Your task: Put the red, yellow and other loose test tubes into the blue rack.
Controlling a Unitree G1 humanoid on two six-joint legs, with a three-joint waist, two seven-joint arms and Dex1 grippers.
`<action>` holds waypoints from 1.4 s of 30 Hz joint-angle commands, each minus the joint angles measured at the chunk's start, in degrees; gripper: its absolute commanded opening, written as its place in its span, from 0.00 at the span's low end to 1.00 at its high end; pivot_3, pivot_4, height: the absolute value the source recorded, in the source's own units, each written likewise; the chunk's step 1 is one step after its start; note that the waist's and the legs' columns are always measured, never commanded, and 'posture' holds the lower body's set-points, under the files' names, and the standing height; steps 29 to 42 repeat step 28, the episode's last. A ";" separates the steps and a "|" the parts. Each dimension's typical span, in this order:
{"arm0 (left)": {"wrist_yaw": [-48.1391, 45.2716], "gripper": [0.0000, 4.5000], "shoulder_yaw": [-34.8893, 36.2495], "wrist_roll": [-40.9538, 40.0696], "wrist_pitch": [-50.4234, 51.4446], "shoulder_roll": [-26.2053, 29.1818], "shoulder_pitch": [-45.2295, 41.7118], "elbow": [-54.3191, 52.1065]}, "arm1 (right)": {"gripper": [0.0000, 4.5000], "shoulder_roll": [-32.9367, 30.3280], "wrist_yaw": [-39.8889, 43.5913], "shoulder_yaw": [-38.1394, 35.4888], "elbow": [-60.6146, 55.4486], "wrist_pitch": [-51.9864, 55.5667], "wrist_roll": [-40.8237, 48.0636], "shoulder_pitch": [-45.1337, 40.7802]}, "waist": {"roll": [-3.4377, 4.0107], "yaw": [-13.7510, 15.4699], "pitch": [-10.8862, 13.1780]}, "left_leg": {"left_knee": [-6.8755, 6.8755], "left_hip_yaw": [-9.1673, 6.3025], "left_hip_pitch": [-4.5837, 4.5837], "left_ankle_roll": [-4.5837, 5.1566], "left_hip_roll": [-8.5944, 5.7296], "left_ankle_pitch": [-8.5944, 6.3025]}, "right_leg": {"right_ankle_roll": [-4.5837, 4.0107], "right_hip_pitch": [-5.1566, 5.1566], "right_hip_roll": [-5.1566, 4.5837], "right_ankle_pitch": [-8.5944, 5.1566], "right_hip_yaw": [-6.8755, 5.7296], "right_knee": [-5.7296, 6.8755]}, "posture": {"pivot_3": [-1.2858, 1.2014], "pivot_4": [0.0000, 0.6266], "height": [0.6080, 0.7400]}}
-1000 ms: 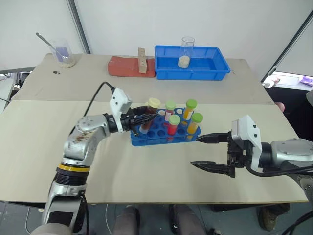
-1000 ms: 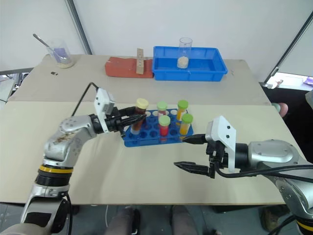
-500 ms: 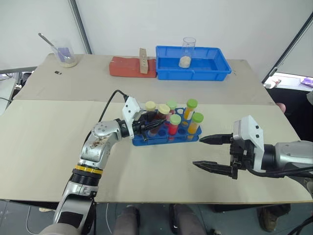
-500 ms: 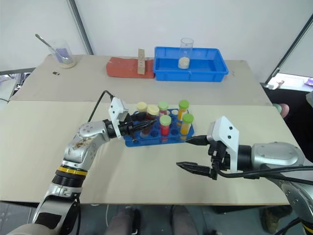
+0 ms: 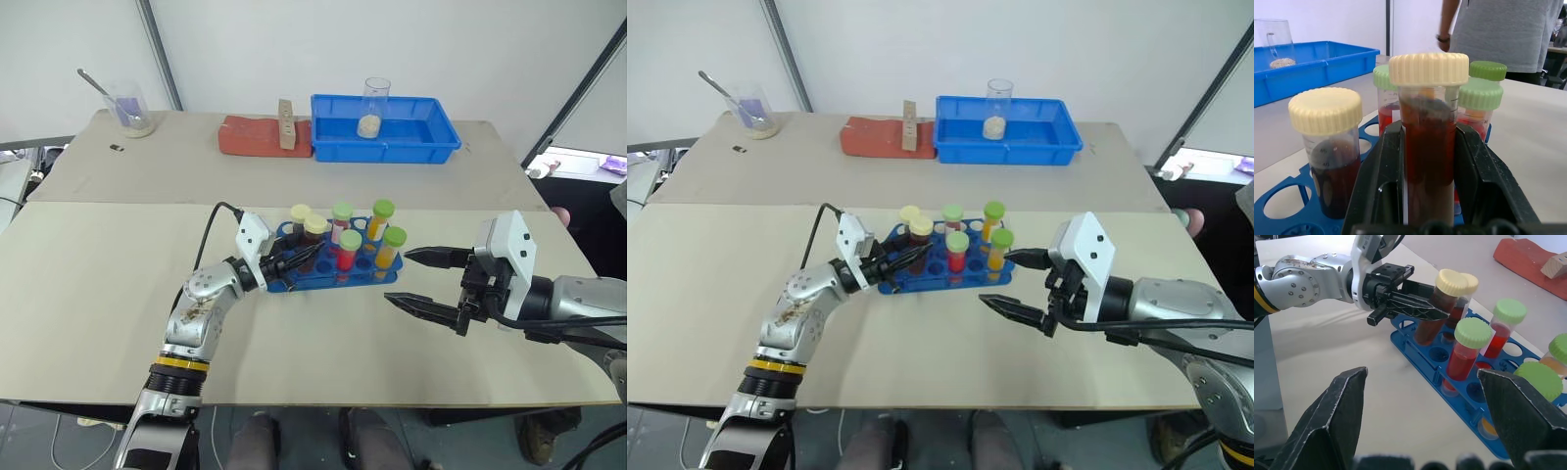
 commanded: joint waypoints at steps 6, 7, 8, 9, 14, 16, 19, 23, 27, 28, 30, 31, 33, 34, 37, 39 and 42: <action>-1.57 0.99 0.33 0.66 -0.68 4.29 2.48 -3.29 | 0.89 -1.41 1.81 -1.44 1.45 -1.74 -0.79 -1.63 | 0.00 -0.04 0.00 | -0.01 -0.01 -0.04 0.00 0.00 0.00 | -0.03 -0.04 0.00 -0.02 -0.01 -0.02 | 0.52 0.24 1.00; -1.80 0.99 0.64 0.69 0.69 6.17 3.15 -5.19 | 0.89 -1.87 2.40 -1.40 2.02 -2.41 -1.87 -1.62 | 0.00 -0.09 0.00 | -0.01 -0.01 -0.04 0.00 0.01 0.00 | -0.06 -0.04 0.00 -0.04 -0.01 -0.03 | 0.52 0.24 1.00; -2.05 0.99 1.18 0.12 2.26 7.90 3.77 -7.23 | 0.89 -2.30 3.01 -1.37 2.64 -3.33 -3.14 -1.56 | 0.00 -0.16 0.01 | -0.02 0.00 -0.04 0.00 0.01 0.00 | -0.09 -0.05 0.00 -0.06 -0.01 -0.04 | 0.52 0.24 1.00; -2.12 0.99 1.52 -0.43 3.44 9.10 4.20 -8.66 | 0.89 -2.55 3.48 -1.34 3.07 -4.00 -4.07 -1.51 | 0.00 -0.19 0.01 | -0.04 0.01 -0.05 0.00 0.02 0.00 | -0.10 -0.08 0.00 -0.06 0.00 -0.04 | 0.52 0.24 1.00; -2.24 0.99 8.38 -0.10 9.23 21.95 9.11 -18.95 | 0.89 -5.17 11.11 -3.22 9.69 -13.19 -11.43 1.31 | -0.01 -0.31 0.01 | -0.11 0.05 -0.13 -0.01 0.07 -0.01 | -0.16 -0.29 0.00 -0.11 0.00 -0.02 | 0.52 0.24 1.00; -2.03 0.99 11.81 1.69 7.99 26.48 13.18 -20.14 | 0.89 -5.24 13.29 -4.82 11.87 -17.03 -13.66 3.37 | 0.00 -0.20 0.01 | -0.20 0.10 -0.11 -0.01 0.08 -0.01 | -0.21 -0.35 -0.02 -0.14 0.01 -0.01 | 0.52 0.24 1.00; -3.93 0.99 15.96 0.49 6.11 29.93 17.10 -20.60 | 0.89 -5.23 16.45 -6.65 14.44 -21.10 -15.67 5.54 | 0.02 -0.12 0.01 | -0.27 0.15 -0.12 -0.01 0.08 -0.01 | -0.25 -0.43 -0.04 -0.18 0.00 -0.01 | 0.52 0.24 1.00; -3.66 0.99 19.92 -0.75 8.46 32.04 19.17 -21.21 | 0.89 -5.14 21.34 -9.28 19.01 -25.65 -15.86 6.38 | -0.01 0.21 0.04 | -0.20 0.19 -0.19 -0.01 0.09 -0.01 | -0.22 -0.52 -0.07 -0.15 0.00 -0.01 | 0.52 0.24 1.00; -3.42 0.99 20.82 -1.50 9.41 32.31 20.53 -21.96 | 0.89 -4.89 22.56 -9.08 21.02 -26.65 -15.84 5.34 | 0.00 0.04 0.04 | -0.20 0.26 -0.16 -0.02 0.10 -0.01 | -0.22 -0.53 -0.10 -0.15 0.01 -0.01 | 0.52 0.24 1.00; -3.96 0.99 20.58 -1.80 9.71 32.31 20.80 -21.77 | 0.89 -4.89 22.70 -8.55 21.51 -26.79 -15.95 4.79 | 0.00 0.04 0.04 | -0.21 0.26 -0.16 -0.02 0.10 -0.01 | -0.23 -0.54 -0.10 -0.15 0.01 0.00 | 0.52 0.24 1.00; -3.96 0.99 20.58 -1.80 9.71 32.31 20.80 -21.77 | 0.89 -4.89 22.70 -8.55 21.51 -26.79 -15.95 4.79 | 0.00 0.04 0.04 | -0.21 0.26 -0.16 -0.02 0.10 -0.01 | -0.23 -0.54 -0.10 -0.15 0.01 0.00 | 0.52 0.24 1.00; -3.96 0.99 20.58 -1.80 9.71 32.31 20.80 -21.77 | 0.89 -4.89 22.70 -8.55 21.51 -26.79 -15.95 4.79 | 0.00 0.04 0.04 | -0.21 0.26 -0.16 -0.02 0.10 -0.01 | -0.23 -0.54 -0.10 -0.15 0.01 0.00 | 0.52 0.24 1.00; -3.96 0.99 20.58 -1.80 9.71 32.31 20.80 -21.77 | 0.89 -4.89 22.70 -8.55 21.51 -26.79 -15.95 4.79 | 0.00 0.04 0.04 | -0.21 0.26 -0.16 -0.02 0.10 -0.01 | -0.23 -0.54 -0.10 -0.15 0.01 0.00 | 0.52 0.24 1.00; -3.96 0.99 20.58 -1.80 9.71 32.31 20.80 -21.77 | 0.89 -4.89 22.70 -8.55 21.51 -26.79 -15.95 4.79 | 0.00 0.04 0.04 | -0.21 0.26 -0.16 -0.02 0.10 -0.01 | -0.23 -0.54 -0.10 -0.15 0.01 0.00 | 0.52 0.24 1.00; -3.96 0.99 20.58 -1.80 9.71 32.31 20.80 -21.77 | 0.89 -4.89 22.70 -8.55 21.51 -26.79 -15.95 4.79 | 0.00 0.04 0.04 | -0.21 0.26 -0.16 -0.02 0.10 -0.01 | -0.23 -0.54 -0.10 -0.15 0.01 0.00 | 0.52 0.24 1.00; -3.96 0.99 20.58 -1.80 9.71 32.31 20.80 -21.77 | 0.89 -4.89 22.70 -8.55 21.51 -26.79 -15.95 4.79 | 0.00 0.04 0.04 | -0.21 0.26 -0.16 -0.02 0.10 -0.01 | -0.23 -0.54 -0.10 -0.15 0.01 0.00 | 0.52 0.24 1.00; -3.96 0.99 20.58 -1.80 9.71 32.31 20.80 -21.77 | 0.89 -4.89 22.70 -8.55 21.51 -26.79 -15.95 4.79 | 0.00 0.04 0.04 | -0.21 0.26 -0.16 -0.02 0.10 -0.01 | -0.23 -0.54 -0.10 -0.15 0.01 0.00 | 0.52 0.24 1.00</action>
